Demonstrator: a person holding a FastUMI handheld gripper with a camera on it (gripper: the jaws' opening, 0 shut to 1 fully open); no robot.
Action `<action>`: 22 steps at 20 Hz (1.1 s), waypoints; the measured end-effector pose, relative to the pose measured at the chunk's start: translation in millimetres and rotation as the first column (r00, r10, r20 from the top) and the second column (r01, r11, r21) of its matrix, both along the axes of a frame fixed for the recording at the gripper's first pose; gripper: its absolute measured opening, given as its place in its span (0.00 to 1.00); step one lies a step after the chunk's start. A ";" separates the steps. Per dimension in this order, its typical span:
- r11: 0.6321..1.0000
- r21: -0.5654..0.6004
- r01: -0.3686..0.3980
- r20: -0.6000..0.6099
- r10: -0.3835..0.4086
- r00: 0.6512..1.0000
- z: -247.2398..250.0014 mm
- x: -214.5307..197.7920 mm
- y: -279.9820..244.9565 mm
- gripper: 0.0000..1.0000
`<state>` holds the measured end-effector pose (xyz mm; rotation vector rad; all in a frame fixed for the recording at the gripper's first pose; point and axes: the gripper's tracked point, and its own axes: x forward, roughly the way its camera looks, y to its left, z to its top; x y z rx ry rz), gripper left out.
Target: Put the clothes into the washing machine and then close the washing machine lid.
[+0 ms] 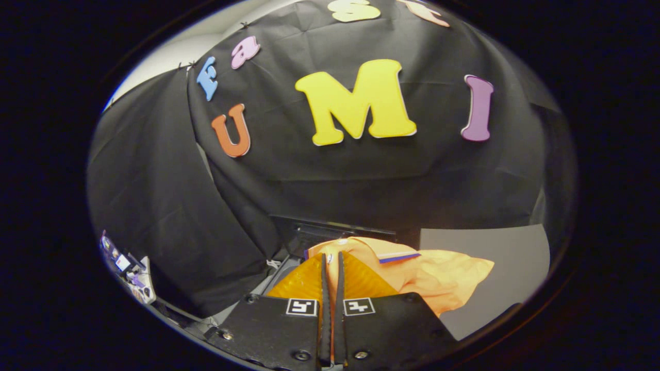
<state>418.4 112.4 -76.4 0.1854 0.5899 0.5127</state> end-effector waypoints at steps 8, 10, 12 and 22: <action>0.996 0.024 -0.090 -0.020 0.090 0.996 -10.3 5.6 79.8 0.06; 0.994 0.026 -0.103 -0.033 0.103 0.994 -16.3 6.4 92.1 0.06; 0.993 0.030 -0.111 -0.048 0.112 0.993 -25.7 7.0 101.6 0.06; 0.992 -0.003 -0.127 -0.124 0.126 0.984 -86.8 21.3 128.8 0.06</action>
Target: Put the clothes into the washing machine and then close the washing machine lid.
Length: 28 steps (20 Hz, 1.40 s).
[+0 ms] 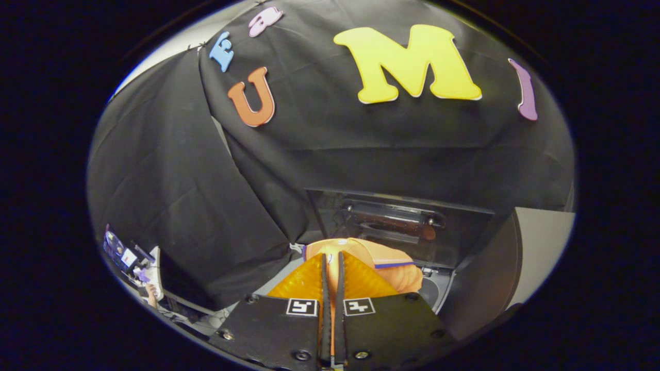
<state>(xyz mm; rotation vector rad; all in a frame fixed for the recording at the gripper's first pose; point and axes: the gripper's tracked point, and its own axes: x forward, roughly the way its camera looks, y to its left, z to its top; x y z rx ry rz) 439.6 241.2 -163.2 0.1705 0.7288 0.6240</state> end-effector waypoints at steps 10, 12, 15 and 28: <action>0.996 -0.086 0.020 -0.135 -0.032 0.990 -106.6 21.3 9.2 0.06; 0.994 -0.108 0.017 -0.153 -0.034 0.988 -128.3 25.8 8.7 0.06; 0.989 -0.143 0.042 -0.188 -0.069 0.980 -156.9 34.9 4.2 0.06; 0.966 -0.217 0.141 -0.359 -0.213 0.909 -226.6 31.7 -10.0 0.06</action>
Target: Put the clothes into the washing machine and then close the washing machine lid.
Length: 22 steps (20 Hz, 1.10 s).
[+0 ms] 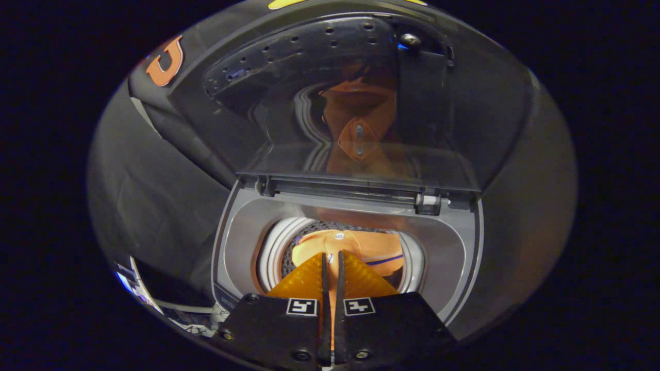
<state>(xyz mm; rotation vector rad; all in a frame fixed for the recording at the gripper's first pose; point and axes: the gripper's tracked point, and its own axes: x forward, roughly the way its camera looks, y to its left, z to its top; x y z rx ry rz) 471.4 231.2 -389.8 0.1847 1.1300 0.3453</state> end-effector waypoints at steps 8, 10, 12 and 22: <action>1.000 -0.022 0.018 -0.020 -0.018 1.000 -2.3 0.7 -1.0 0.06; 1.000 -0.018 0.012 -0.051 -0.013 0.999 -1.8 -3.1 -1.4 0.06; 0.999 -0.029 0.024 -0.026 -0.025 0.999 -2.1 -0.7 -4.9 0.36; 0.997 -0.067 0.036 0.012 -0.035 0.999 6.2 4.5 -11.6 0.78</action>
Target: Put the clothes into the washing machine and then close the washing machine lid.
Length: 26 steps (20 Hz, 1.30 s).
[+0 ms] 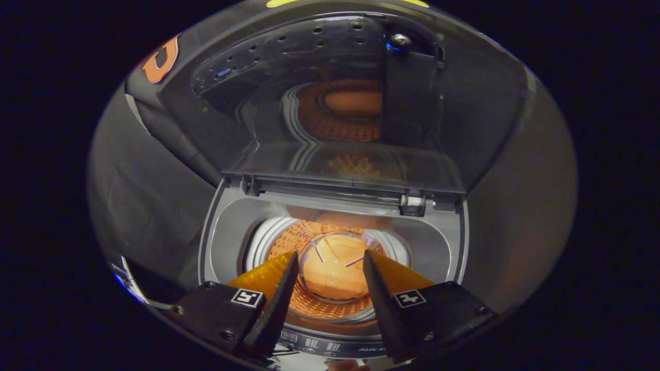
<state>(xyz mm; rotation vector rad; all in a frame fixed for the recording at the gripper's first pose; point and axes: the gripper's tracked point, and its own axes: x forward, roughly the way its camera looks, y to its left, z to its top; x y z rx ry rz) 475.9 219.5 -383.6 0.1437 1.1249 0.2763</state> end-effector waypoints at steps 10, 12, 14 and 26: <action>0.997 0.067 -0.038 0.130 0.029 0.991 49.6 6.4 12.7 0.78; 0.996 0.079 -0.051 0.171 0.037 0.985 69.7 8.5 11.6 0.78; 0.993 0.097 -0.069 0.211 0.047 0.976 101.9 8.3 11.8 0.78; 0.975 0.184 -0.128 0.491 0.022 0.871 295.7 73.9 3.7 0.78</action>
